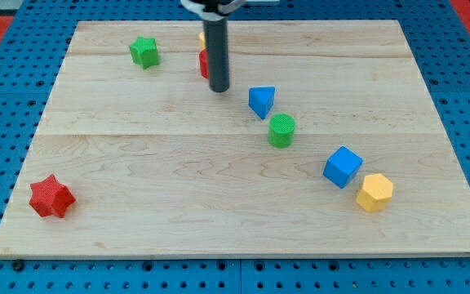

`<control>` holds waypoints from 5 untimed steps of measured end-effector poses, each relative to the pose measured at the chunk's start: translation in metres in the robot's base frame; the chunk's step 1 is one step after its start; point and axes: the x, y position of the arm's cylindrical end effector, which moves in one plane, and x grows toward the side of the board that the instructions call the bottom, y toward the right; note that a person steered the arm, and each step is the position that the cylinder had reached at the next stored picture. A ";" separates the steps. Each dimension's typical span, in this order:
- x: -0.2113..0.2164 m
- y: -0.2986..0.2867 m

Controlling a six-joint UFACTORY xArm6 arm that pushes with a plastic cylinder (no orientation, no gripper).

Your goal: Push the red circle to the bottom side of the green star

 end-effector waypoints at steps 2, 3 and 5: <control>-0.047 0.034; -0.062 0.014; -0.065 -0.023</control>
